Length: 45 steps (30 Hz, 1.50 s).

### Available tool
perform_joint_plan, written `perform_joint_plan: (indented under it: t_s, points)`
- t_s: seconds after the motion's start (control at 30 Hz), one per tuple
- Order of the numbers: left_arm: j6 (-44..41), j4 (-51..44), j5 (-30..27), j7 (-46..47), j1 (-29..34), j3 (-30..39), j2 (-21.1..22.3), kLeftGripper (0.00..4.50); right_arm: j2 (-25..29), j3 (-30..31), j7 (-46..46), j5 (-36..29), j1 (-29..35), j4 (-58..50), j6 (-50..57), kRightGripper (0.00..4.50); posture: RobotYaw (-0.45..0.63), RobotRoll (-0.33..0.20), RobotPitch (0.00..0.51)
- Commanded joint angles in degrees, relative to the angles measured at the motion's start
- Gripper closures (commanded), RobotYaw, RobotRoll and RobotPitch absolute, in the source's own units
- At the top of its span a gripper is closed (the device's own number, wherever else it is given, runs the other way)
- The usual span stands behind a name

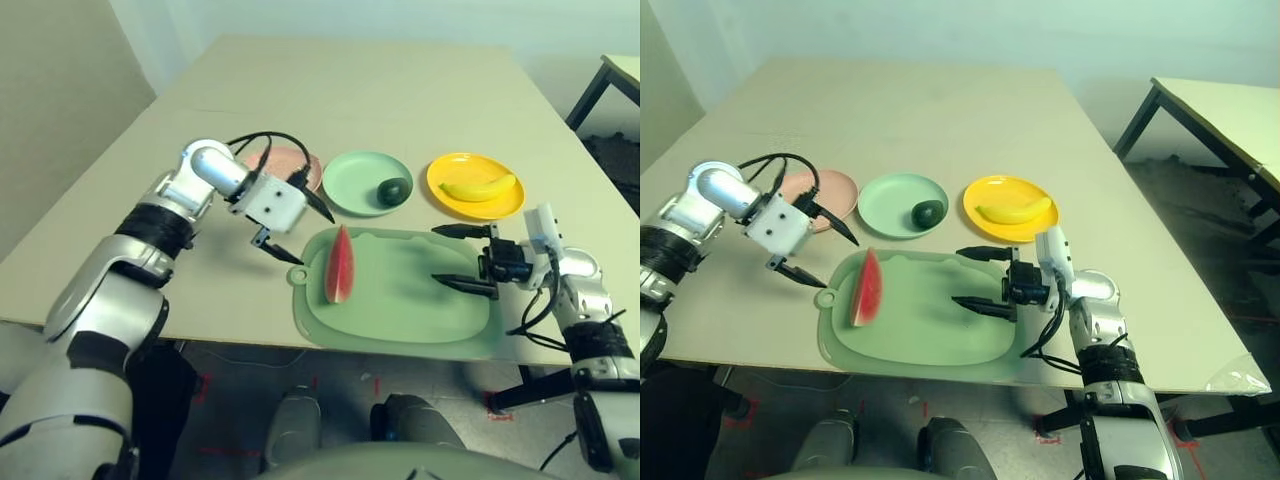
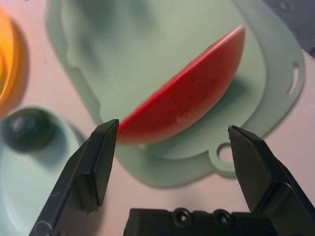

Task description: Place the fruits into color-matched plates.

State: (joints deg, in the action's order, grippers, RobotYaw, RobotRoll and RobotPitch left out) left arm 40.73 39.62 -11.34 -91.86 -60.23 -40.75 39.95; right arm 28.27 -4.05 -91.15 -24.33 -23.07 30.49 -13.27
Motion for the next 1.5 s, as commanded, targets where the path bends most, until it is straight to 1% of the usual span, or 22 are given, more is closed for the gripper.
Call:
perform_joint_plan:
  t_s: [0.03,0.13,0.23,0.4,0.57,0.7,0.8,0.97,1.0,1.3,1.43,1.5]
  points:
    - [3.5,1.4,1.4,-0.6,-1.5,-4.4,-1.5,0.0,0.3,-0.1,0.4,-0.4,0.8,-0.4,0.4,0.02,0.04,0.0,0.034]
    - [5.4,2.9,3.2,-0.6,-1.7,-5.3,-3.8,0.0,0.1,0.4,0.3,-0.6,2.2,-2.1,0.8,0.02,0.03,0.0,0.032]
    - [8.4,7.3,7.2,-0.6,-1.9,-3.6,-7.2,0.0,0.1,1.1,0.1,-0.8,4.2,-4.5,1.6,0.02,0.03,0.0,0.024]
    - [11.1,13.0,12.6,1.3,-2.0,-1.1,-10.9,0.0,0.0,1.2,1.0,-1.0,5.6,-6.9,2.5,0.02,0.02,0.0,0.018]
    - [12.1,15.8,18.6,4.7,-1.5,0.2,-12.1,0.0,0.2,1.0,1.9,-1.2,5.9,-8.2,3.5,0.02,0.02,0.0,0.019]
    - [10.4,17.6,21.1,6.4,-1.5,1.4,-12.8,0.0,0.4,1.4,1.6,-1.1,6.4,-8.8,4.0,0.02,0.02,0.0,0.02]
    - [9.5,18.3,21.9,6.1,-1.4,2.3,-13.2,0.63,0.4,1.6,1.5,-1.1,6.6,-9.3,4.3,0.0,0.02,0.0,0.022]
    - [8.2,18.6,22.6,5.5,-1.3,3.5,-13.7,2.31,0.4,1.7,1.8,-1.1,6.8,-10.2,5.0,0.0,0.02,0.0,0.028]
    - [8.1,18.6,22.7,5.4,-1.2,3.7,-13.7,2.5,0.4,1.7,1.7,-1.2,7.0,-10.4,5.1,0.0,0.02,0.0,0.029]
    - [6.8,19.4,23.0,4.6,-2.0,5.7,-14.2,2.5,0.5,1.7,2.1,-1.1,7.6,-11.1,5.5,0.0,0.02,0.0,0.031]
    - [2.4,19.9,21.0,3.8,-3.4,9.0,-13.5,2.5,0.5,1.4,2.6,-1.0,7.0,-10.1,5.2,0.0,0.02,0.0,0.035]
    - [0.2,20.3,20.7,4.0,-4.6,11.0,-12.5,2.5,0.4,1.3,2.7,-1.0,6.8,-9.7,5.0,0.0,0.02,0.0,0.034]
